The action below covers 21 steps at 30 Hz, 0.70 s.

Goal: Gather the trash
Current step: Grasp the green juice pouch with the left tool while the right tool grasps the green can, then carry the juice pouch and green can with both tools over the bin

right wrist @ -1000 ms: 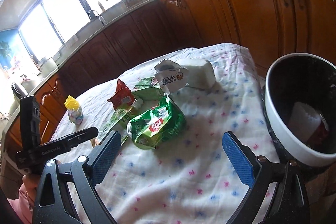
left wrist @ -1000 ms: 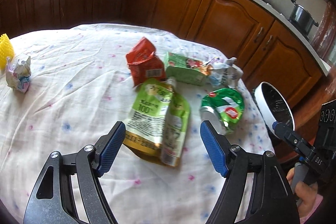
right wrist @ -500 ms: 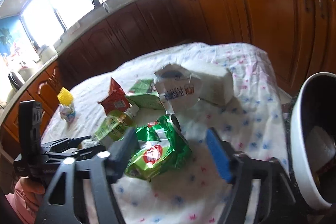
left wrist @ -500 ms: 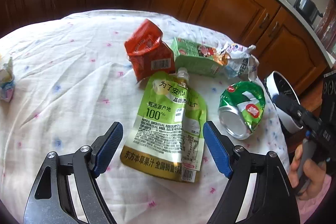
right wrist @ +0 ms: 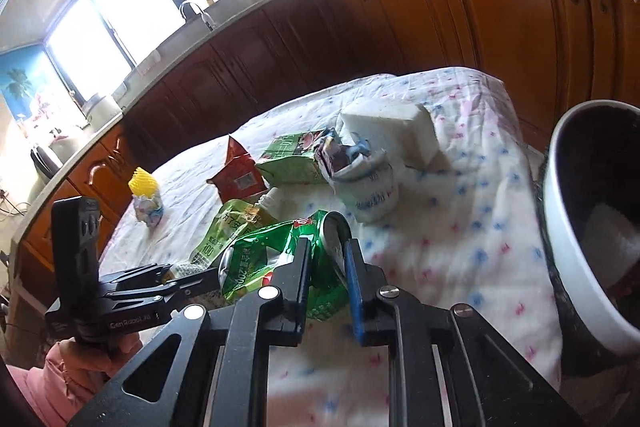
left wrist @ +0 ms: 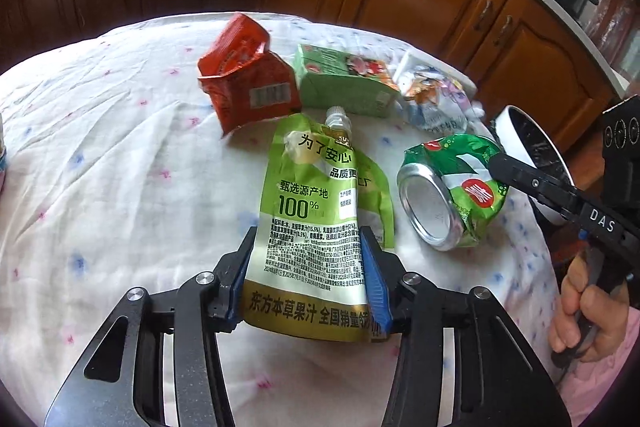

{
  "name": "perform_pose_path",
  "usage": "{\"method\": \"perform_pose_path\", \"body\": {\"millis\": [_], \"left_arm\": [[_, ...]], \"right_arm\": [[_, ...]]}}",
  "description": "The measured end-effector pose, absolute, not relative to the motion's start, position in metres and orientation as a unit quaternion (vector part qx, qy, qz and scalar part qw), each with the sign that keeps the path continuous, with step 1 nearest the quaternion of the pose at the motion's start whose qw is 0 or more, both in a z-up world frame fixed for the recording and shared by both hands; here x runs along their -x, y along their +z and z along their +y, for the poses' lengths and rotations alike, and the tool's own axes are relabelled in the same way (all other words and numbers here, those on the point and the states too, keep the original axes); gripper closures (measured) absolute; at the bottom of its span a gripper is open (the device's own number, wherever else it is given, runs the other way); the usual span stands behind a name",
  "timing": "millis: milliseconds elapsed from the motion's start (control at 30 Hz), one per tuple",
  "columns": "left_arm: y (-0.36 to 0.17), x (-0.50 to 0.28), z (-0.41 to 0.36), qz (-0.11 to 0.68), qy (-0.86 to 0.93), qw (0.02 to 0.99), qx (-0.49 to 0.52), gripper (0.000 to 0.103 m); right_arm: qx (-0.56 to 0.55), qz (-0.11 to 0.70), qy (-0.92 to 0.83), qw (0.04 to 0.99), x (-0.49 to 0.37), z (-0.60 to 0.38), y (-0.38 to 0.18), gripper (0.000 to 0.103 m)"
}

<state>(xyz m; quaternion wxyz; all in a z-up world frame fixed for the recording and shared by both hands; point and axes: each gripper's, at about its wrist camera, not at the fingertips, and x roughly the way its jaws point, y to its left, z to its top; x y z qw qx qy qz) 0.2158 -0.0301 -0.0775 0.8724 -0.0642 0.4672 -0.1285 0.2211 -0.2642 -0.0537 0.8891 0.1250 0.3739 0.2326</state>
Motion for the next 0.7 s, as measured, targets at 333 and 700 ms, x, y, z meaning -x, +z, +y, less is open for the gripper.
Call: {"method": "perform_pose_path", "body": {"millis": [333, 700], "left_arm": [[-0.056, -0.189, -0.04, 0.446, -0.147, 0.879, 0.085, 0.061], [-0.036, -0.179, -0.087, 0.433, -0.182, 0.881, 0.064, 0.061]], "right_arm": [[-0.147, 0.343, 0.218, 0.902, -0.189, -0.301, -0.035, 0.086], [-0.16, 0.312, 0.187, 0.917, -0.155, -0.349, -0.019, 0.086]]}}
